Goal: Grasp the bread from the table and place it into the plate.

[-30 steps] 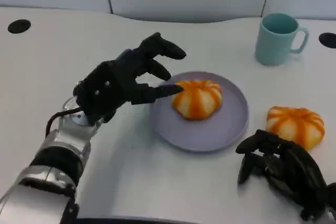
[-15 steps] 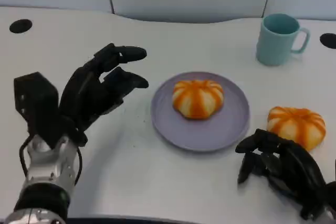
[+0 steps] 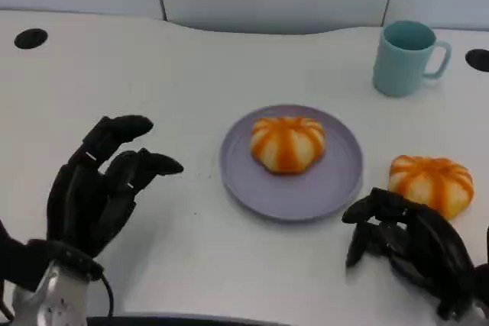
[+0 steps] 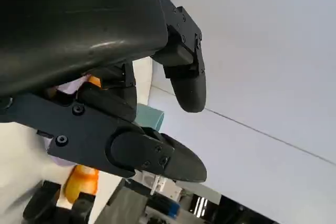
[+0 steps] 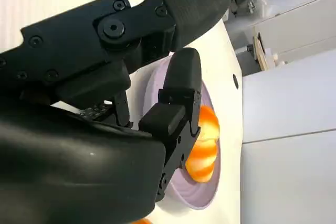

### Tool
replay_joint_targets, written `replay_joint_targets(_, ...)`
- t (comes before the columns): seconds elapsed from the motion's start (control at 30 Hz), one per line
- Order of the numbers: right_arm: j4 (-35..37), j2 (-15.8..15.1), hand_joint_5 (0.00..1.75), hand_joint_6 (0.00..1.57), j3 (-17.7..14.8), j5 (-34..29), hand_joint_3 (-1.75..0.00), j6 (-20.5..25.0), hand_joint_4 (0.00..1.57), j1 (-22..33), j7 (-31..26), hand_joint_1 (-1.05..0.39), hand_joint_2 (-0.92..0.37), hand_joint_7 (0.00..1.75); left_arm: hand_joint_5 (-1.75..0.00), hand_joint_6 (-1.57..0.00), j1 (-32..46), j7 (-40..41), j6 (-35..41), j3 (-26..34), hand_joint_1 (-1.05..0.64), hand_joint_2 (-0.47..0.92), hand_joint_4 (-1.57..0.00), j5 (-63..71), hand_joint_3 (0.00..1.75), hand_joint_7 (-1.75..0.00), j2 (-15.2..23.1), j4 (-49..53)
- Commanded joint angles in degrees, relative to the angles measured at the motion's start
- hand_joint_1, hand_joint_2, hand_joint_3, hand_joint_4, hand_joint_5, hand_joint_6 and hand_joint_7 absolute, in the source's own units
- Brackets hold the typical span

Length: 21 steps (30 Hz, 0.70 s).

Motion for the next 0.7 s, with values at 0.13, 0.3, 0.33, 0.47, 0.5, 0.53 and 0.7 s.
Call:
replay_joint_targets(0.13, -0.02, -0.82, 1.6, 0.71, 0.26, -0.57, -0.13, 1.56, 0.64, 2.19, -0.75, -0.54, -0.92, 1.07, -1.71, -0.4, 6.69, 1.53, 4.33, 1.78, -0.69, 0.92, -0.45, -3.31, 0.01, -1.38, -1.65, -5.68)
replay_joint_targets(0.3, 0.54, -0.86, 1.6, 0.72, 0.16, -0.68, -0.14, 1.03, 0.65, 1.97, -0.93, -0.54, -0.92, 1.07, -1.75, -0.36, 9.64, 2.62, 4.8, 2.17, -0.67, 0.91, -0.46, -3.53, 0.0, -1.52, -2.97, -7.65)
replay_joint_targets(0.33, 0.54, -0.87, 1.59, 0.72, 0.19, -0.72, -0.13, 0.98, 0.66, 1.96, -0.99, -0.54, -0.92, 1.07, -1.75, -0.35, 10.25, 3.17, 4.95, 2.18, -0.67, 0.9, -0.45, -3.35, 0.0, -1.55, -3.25, -8.15)
replay_joint_targets(0.47, 0.65, -1.14, 1.58, 0.72, 0.41, -1.01, -0.14, -0.32, 0.66, 2.06, -0.54, -0.54, -0.92, 1.06, -1.75, -0.35, 11.86, 5.28, 4.14, 2.21, -0.64, 0.88, -0.42, -2.38, 0.0, -1.62, -4.4, -8.68)
replay_joint_targets(0.5, 1.02, -1.2, 1.57, 0.72, 0.27, -0.83, -0.14, -0.43, 0.66, 1.96, -0.2, -0.54, -0.92, 1.06, -1.75, -0.35, 11.98, 5.48, 3.93, 2.51, -0.63, 0.88, -0.43, -2.71, 0.0, -1.64, -4.8, -8.37)
replay_joint_targets(0.53, 1.26, -1.26, 1.57, 0.72, 0.16, -0.69, -0.14, -0.39, 0.66, 1.88, 0.02, -0.53, -0.92, 1.06, -1.75, -0.36, 12.04, 5.63, 3.81, 2.8, -0.59, 0.88, -0.48, -3.05, 0.0, -1.68, -5.13, -8.1)
replay_joint_targets(0.7, 2.15, -1.44, 1.57, 0.71, -0.23, -0.38, -0.14, -0.14, 0.66, 1.48, 0.31, -0.52, -0.92, 1.04, -1.75, -0.41, 11.38, 5.58, 3.28, 4.27, -0.49, 0.88, -0.59, -3.65, 0.0, -1.74, -5.64, -5.76)
